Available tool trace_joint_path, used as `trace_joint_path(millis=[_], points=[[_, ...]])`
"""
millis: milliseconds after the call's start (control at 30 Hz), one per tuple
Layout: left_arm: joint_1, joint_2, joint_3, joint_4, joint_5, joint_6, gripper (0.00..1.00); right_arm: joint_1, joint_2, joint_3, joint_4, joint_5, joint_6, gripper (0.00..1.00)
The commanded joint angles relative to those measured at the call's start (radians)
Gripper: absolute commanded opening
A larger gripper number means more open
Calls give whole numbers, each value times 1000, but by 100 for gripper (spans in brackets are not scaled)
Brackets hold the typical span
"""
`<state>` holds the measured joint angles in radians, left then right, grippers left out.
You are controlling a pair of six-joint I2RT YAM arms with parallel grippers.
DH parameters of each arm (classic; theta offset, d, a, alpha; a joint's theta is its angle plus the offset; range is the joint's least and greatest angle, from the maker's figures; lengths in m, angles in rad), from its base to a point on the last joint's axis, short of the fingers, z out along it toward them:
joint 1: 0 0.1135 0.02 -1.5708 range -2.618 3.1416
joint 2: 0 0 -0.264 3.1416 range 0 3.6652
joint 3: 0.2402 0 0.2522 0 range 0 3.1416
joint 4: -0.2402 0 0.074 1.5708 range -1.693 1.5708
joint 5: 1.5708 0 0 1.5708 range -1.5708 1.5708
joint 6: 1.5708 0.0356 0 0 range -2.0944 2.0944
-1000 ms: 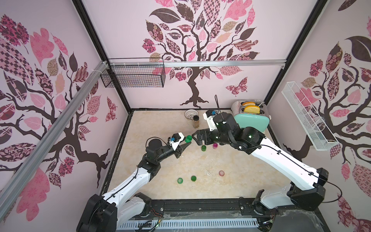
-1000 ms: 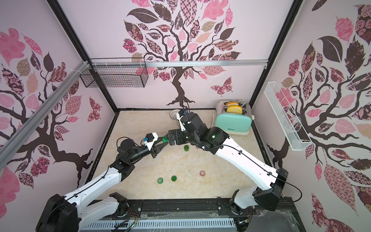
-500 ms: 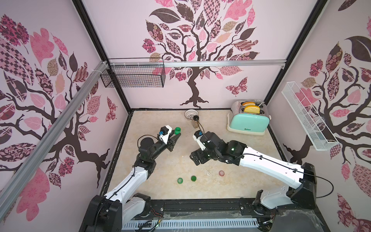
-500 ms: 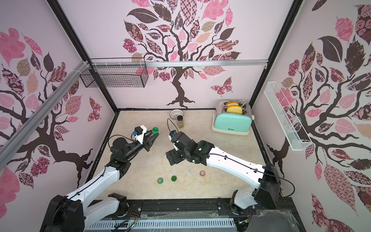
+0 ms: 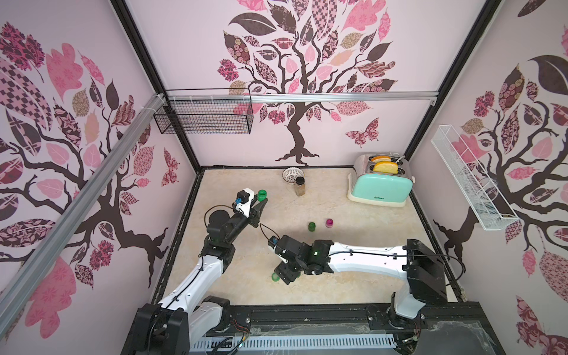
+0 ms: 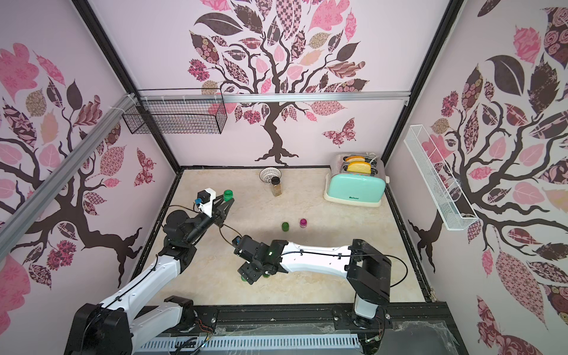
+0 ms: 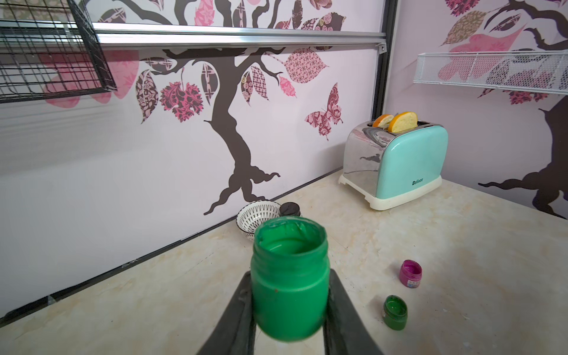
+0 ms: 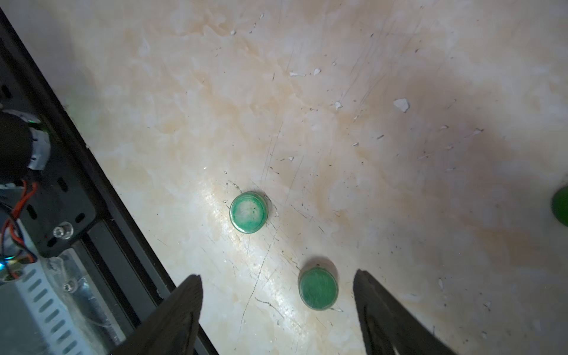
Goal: Close the paint jar lid
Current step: Pick up the lid from the center of the board.
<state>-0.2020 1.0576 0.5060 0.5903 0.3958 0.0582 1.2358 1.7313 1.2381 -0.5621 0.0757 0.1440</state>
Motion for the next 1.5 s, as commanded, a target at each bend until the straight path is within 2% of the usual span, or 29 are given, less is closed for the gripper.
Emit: trace_joint_path(millis=[0, 333, 600, 1133, 1467], points=[[13, -16, -4, 13, -17, 5, 26, 16, 52, 46, 0, 7, -34, 78], [24, -22, -3, -2, -28, 16, 27, 54, 175, 113, -18, 33, -35, 75], [24, -27, -3, -3, -25, 14, 27, 60, 233, 161, -42, 36, -39, 67], [23, -28, -3, -7, -15, 11, 27, 61, 311, 220, -87, 52, -25, 52], [24, -28, -3, -9, -8, 9, 28, 62, 336, 245, -102, 66, -22, 49]])
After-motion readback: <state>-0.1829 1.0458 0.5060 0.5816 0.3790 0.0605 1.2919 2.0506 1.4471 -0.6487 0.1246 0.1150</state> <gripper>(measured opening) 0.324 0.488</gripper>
